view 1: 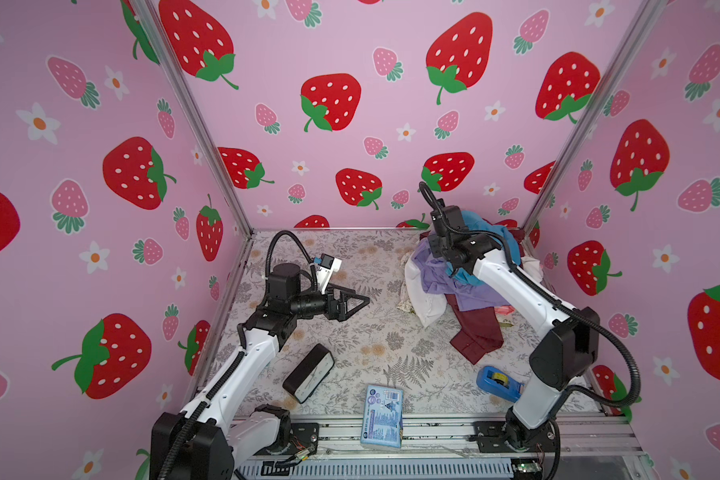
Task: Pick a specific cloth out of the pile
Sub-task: 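Lift the lavender shirt high out of the pile with the right gripper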
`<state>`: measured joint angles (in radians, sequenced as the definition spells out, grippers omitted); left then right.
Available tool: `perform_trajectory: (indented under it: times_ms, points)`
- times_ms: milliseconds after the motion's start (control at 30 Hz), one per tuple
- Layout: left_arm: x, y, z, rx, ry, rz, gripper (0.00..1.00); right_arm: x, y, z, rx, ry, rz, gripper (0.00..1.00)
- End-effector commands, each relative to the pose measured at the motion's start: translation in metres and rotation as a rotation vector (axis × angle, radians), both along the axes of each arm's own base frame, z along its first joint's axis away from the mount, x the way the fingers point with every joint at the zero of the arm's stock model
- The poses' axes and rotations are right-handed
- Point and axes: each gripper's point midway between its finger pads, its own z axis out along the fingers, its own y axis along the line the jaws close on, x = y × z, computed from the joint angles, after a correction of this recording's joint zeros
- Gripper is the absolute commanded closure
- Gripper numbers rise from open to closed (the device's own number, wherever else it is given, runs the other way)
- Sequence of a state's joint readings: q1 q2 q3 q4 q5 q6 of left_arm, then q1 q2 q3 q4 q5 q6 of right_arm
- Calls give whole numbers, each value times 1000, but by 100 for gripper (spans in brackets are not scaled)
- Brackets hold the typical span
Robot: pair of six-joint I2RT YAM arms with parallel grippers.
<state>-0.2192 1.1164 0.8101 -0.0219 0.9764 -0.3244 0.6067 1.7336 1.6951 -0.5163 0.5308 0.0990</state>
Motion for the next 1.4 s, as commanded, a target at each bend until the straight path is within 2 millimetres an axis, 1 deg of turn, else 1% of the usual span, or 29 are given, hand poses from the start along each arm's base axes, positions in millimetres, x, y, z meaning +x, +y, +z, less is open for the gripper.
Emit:
perform_trajectory:
  times_ms: [0, 100, 267, 500, 667, 800, 967, 1167, 1367]
  points:
    - [-6, -3, 2, 0, -21, -23, 1, -5, -1, 48, 85, -119, 32, 100]
    - [-5, -4, 0, 3, -19, -26, 1, -8, -9, 69, 97, -170, 23, 100]
    - [-4, -6, -3, 5, -9, -28, 1, -11, -21, 93, 105, -239, -9, 100]
    - [-4, -8, -7, 14, -9, -26, 1, -14, -28, 123, 128, -310, -8, 100]
    - [-4, -8, -7, 16, -2, -28, 1, -19, -36, 154, 198, -410, -15, 100]
    - [-5, -8, -7, 20, -2, -29, 1, -25, -47, 180, 236, -489, -33, 100]
    - [-5, -8, -7, 21, -7, -27, 1, -32, -63, 206, 283, -568, -77, 100]
    - [-5, -8, -8, 22, 3, -28, 1, -36, -68, 228, 331, -634, -78, 100]
    - [-6, -8, -8, 23, -2, -30, 1, -26, -66, 245, 340, -662, -61, 100]
